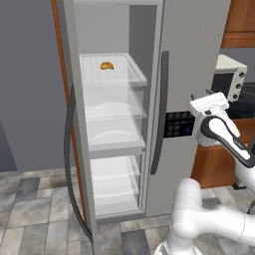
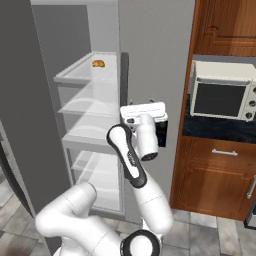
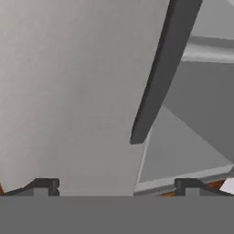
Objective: There's a chicken drumstick in the fridge that needs to be moved to the freezer for freezing. Pick up the chicken drumstick from the fridge, place it on any shelf in the freezer, and close the fridge and freezer doors when done.
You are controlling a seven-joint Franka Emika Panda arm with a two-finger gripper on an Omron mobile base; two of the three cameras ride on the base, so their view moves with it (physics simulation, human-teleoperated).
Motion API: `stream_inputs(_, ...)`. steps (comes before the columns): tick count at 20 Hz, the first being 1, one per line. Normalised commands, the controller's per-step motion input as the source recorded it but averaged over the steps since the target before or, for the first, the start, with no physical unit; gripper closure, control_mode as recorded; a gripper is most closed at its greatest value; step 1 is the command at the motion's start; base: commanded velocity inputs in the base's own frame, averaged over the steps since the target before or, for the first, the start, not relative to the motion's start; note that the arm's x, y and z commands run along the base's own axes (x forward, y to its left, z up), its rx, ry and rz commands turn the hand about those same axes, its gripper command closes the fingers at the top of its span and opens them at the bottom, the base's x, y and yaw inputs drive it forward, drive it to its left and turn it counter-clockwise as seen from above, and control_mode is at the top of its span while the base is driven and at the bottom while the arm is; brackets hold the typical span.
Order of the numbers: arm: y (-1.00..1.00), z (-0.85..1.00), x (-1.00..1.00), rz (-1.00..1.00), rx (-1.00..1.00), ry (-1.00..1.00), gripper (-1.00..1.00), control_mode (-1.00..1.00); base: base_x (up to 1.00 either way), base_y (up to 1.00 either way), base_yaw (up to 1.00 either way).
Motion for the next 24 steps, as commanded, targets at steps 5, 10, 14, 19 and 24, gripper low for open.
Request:
stream_inputs(5,0.02,0.94,-0.31,-0.37,-0.65,-0.33,-1.00,-1.00,0.00,0.00,0.00)
stream_inputs(10,0.09,0.85,-0.13,-0.45,-0.71,-0.19,-1.00,-1.00,0.00,0.00,0.00)
stream_inputs(14,0.00,0.51,-0.26,-0.47,-0.71,-0.10,-1.00,-1.00,0.00,0.00,0.00)
stream_inputs(19,0.20,0.07,-0.43,-0.44,-0.74,-0.29,-1.00,-1.00,0.00,0.00,0.00)
stream_inputs(24,0.24,0.19,-0.52,-0.34,-0.84,-0.46,-1.00,-1.00,0.00,0.00,0.00)
